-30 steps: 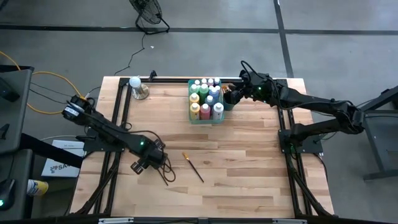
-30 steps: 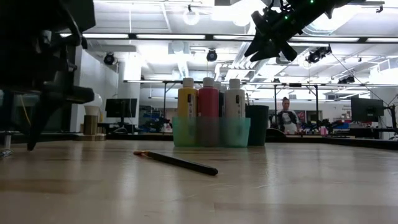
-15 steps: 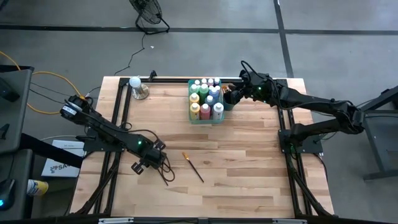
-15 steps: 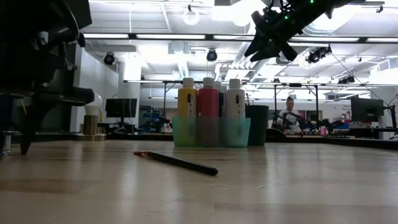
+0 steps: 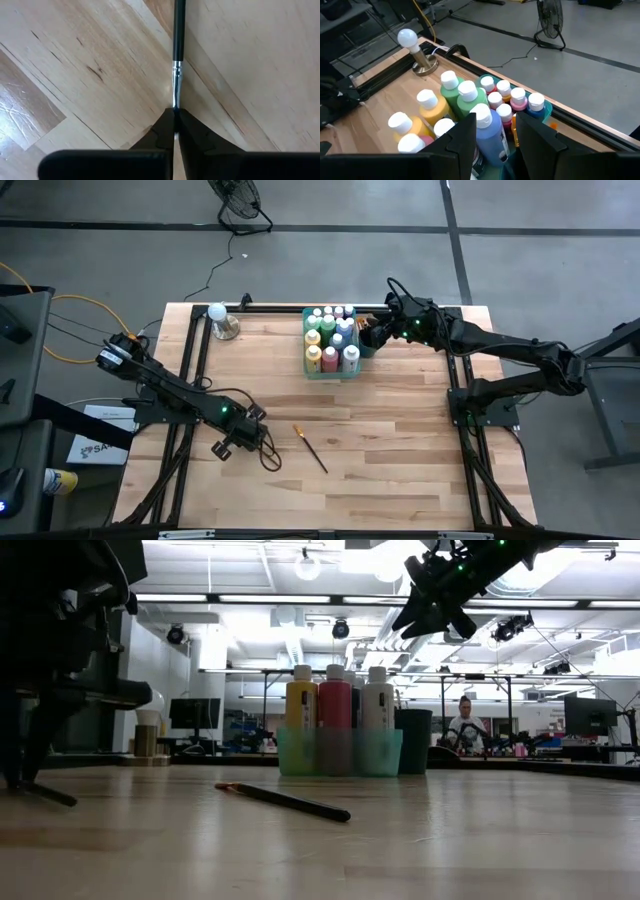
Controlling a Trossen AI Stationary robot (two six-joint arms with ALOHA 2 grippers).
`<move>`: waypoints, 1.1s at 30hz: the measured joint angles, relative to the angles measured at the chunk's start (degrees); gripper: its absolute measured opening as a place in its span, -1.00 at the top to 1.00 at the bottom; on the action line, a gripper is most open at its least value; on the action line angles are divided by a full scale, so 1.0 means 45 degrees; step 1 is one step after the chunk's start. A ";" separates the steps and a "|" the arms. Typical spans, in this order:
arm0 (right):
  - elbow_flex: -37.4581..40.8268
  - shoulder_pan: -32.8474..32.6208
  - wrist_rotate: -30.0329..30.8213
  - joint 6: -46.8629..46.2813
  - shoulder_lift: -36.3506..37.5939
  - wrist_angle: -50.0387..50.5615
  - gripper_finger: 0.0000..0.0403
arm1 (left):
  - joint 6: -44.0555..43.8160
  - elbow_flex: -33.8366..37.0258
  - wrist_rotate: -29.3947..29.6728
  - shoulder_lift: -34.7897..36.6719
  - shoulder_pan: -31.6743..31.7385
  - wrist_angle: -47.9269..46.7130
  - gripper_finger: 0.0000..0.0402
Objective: Pick & Place Paint Supplies
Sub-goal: Put the silver paint brush into the green cup
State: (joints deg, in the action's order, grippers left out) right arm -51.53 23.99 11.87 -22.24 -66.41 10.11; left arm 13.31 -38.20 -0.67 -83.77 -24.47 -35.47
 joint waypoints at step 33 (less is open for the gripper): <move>-0.0005 0.0000 -0.4926 -0.1674 -0.0005 -0.2573 0.34 | 0.3396 -0.5766 0.8522 -0.0039 0.0024 -0.6211 1.00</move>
State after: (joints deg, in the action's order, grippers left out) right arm -51.55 23.99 -10.30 -29.77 -66.43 -1.47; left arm 28.59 -64.14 37.68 -83.94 -24.36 -63.42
